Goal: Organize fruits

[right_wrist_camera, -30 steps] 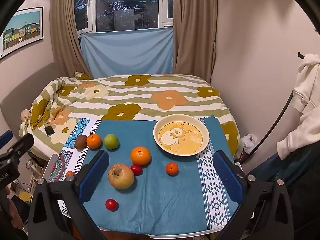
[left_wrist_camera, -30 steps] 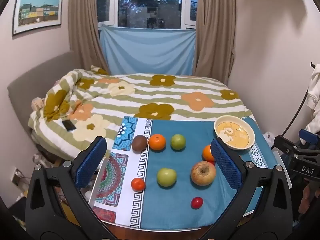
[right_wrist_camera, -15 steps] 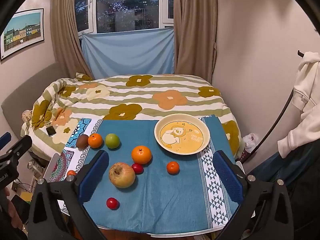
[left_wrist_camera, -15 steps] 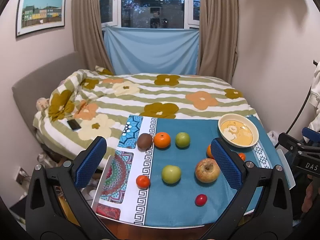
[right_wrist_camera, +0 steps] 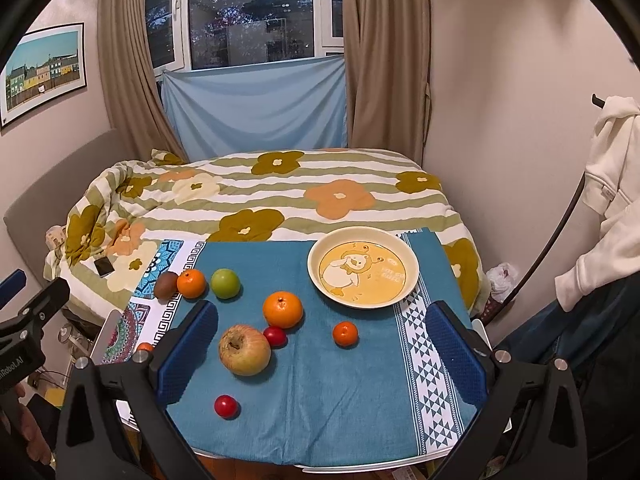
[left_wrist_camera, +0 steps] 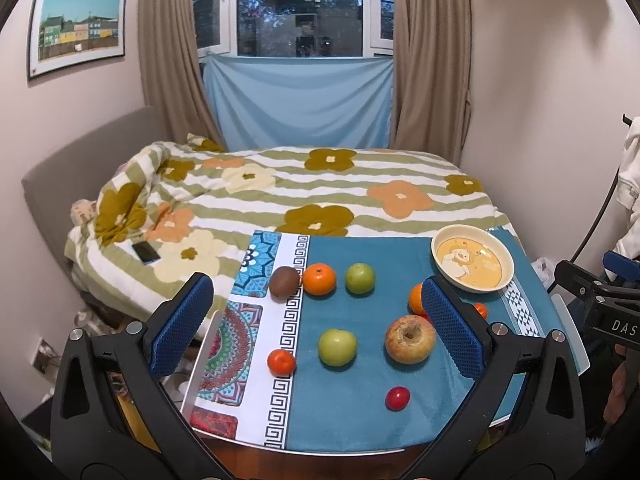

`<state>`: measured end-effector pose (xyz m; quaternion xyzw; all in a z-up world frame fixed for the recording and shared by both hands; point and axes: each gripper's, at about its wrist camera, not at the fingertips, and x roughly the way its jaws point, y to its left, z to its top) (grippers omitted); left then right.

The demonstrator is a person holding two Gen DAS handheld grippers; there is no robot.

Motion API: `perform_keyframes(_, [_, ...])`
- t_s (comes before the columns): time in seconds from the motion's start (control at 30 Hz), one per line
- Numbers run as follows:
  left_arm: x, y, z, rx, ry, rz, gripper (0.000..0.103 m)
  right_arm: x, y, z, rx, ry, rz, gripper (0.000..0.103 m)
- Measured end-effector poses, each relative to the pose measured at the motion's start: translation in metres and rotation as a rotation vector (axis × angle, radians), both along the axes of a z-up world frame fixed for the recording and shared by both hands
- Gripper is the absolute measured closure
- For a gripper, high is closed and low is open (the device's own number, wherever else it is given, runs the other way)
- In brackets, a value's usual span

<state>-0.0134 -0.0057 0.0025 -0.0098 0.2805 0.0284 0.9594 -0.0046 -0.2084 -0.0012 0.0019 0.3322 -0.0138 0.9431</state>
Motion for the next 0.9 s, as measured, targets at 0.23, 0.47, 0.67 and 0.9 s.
perform_keyframes(0.23, [-0.0019,-0.0030,0.0024,0.004,-0.002,-0.007,0.000,-0.0001,-0.0012,0.0006,0.005,0.000,0.002,0.000])
perform_keyframes(0.47, [-0.0025,-0.0024,0.0027,0.004,-0.002,-0.007,0.000,-0.0009,-0.0012,0.0008,0.006,-0.001,0.000,0.000])
perform_keyframes(0.67, [-0.0028,-0.0029,0.0030,0.006,-0.002,-0.005,0.000,-0.0009,-0.0026,0.0003,0.009,-0.002,0.000,0.000])
perform_keyframes(0.9, [-0.0034,-0.0033,0.0029,0.007,-0.002,-0.004,0.000,-0.0010,-0.0047,0.0002,0.013,-0.003,0.001,0.000])
